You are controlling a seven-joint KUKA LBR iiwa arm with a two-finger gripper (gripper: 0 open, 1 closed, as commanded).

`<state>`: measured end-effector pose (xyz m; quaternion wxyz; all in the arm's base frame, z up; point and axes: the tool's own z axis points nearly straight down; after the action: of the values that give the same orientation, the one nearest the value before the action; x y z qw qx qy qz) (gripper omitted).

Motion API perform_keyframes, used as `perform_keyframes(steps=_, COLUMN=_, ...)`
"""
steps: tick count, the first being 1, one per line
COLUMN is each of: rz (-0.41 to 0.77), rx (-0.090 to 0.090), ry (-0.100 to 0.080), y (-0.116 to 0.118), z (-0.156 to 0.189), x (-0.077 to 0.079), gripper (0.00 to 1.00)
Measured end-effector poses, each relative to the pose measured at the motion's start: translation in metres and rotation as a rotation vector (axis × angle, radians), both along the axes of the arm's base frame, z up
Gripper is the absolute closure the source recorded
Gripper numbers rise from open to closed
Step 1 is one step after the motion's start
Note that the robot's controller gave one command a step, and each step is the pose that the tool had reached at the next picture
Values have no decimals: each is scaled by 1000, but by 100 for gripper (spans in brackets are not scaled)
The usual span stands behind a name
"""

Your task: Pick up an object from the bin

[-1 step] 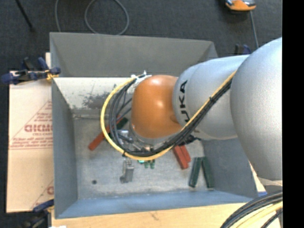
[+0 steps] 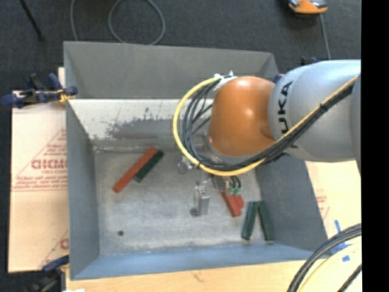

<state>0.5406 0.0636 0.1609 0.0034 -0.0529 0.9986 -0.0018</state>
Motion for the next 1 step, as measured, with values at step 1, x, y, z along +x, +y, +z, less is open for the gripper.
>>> perform_keyframes(steps=1, rz=103, rx=6, ry=-3, y=76, z=47, x=35, gripper=0)
